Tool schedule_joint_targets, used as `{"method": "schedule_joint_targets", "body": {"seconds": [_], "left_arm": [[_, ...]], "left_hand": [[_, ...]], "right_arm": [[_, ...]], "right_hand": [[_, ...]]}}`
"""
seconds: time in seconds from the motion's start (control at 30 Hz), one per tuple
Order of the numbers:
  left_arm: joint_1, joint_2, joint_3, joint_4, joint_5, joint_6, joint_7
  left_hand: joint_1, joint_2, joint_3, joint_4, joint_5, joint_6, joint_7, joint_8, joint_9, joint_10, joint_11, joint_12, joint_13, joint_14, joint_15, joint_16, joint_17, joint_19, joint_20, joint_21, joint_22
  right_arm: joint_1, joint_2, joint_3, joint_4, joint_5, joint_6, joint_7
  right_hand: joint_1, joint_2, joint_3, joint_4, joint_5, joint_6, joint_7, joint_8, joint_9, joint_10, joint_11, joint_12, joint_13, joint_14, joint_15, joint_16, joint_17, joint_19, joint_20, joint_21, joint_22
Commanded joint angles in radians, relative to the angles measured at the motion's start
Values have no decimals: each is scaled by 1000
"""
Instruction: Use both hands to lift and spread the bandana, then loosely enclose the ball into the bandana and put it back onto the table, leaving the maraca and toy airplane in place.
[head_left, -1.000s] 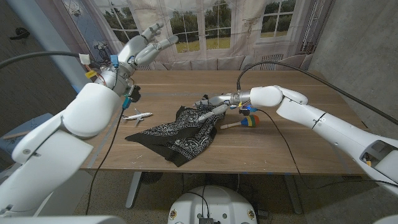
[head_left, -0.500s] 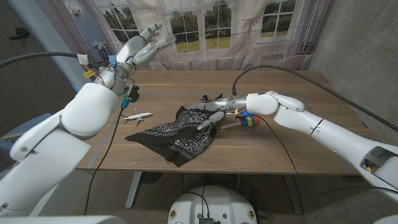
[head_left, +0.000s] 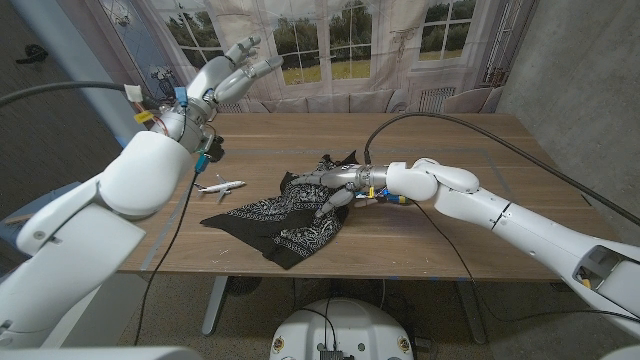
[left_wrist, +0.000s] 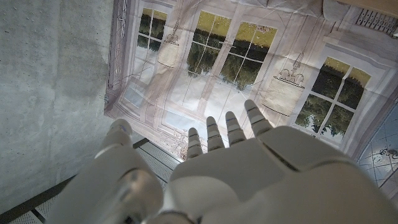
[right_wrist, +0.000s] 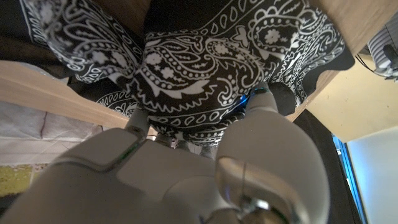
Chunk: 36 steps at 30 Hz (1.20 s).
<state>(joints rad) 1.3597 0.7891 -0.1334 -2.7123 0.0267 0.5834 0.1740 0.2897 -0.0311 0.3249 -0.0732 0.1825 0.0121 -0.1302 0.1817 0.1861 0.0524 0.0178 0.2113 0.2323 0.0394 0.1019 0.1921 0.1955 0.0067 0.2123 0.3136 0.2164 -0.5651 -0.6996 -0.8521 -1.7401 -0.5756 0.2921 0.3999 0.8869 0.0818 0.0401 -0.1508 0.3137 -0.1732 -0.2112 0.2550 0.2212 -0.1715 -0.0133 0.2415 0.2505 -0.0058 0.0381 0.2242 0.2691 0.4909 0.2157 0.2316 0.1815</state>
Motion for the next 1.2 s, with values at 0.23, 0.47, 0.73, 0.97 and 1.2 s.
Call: {"method": "schedule_joint_targets", "body": {"seconds": [0.23,0.47,0.73,0.97,1.2], "left_arm": [[4,13,-2,13,-19,-14,12],[11,13,-8,19,-21,-29,14],[26,8,-17,21,-20,-37,15],[28,6,-21,27,-21,-45,13],[21,8,-20,34,-23,-48,9]], "left_hand": [[-8,2,-3,2,3,5,-8,10,2,0,-3,5,-1,-3,0,5,2,-7,1,0,4],[-10,2,-4,2,3,9,-6,12,2,-1,-8,5,-1,-5,0,4,2,-6,1,0,4],[-11,3,-4,1,4,7,-5,12,2,-3,-5,6,-2,-5,0,5,2,-6,1,0,4],[-12,3,-5,0,4,5,-4,11,2,-5,-6,6,-2,-8,0,4,1,-5,1,0,4],[-13,3,-5,-1,4,4,-5,11,2,-5,-5,7,-3,-9,-1,4,1,-5,1,0,4]], "right_arm": [[-2,43,-59,8,-312,-86,-81],[-10,51,-78,16,-402,-146,-116],[-19,78,-43,85,-261,-126,-177],[-35,120,24,196,67,-62,-168],[-15,191,82,340,535,-93,49]], "right_hand": [[169,49,74,-17,-43,152,-11,45,9,87,-63,59,0,165,-82,62,-4,223,-31,50,-1],[200,45,82,-9,-65,194,-11,53,10,157,-74,82,-2,232,-110,96,10,286,-70,63,0],[211,72,104,14,-100,506,-5,151,12,471,-39,196,3,493,-160,196,45,454,-174,114,7],[231,106,147,20,-111,609,67,189,9,586,-13,233,2,604,-170,221,54,476,-192,127,10],[242,112,183,30,-121,665,102,208,6,624,11,242,3,647,-167,226,66,497,-221,141,12]]}}
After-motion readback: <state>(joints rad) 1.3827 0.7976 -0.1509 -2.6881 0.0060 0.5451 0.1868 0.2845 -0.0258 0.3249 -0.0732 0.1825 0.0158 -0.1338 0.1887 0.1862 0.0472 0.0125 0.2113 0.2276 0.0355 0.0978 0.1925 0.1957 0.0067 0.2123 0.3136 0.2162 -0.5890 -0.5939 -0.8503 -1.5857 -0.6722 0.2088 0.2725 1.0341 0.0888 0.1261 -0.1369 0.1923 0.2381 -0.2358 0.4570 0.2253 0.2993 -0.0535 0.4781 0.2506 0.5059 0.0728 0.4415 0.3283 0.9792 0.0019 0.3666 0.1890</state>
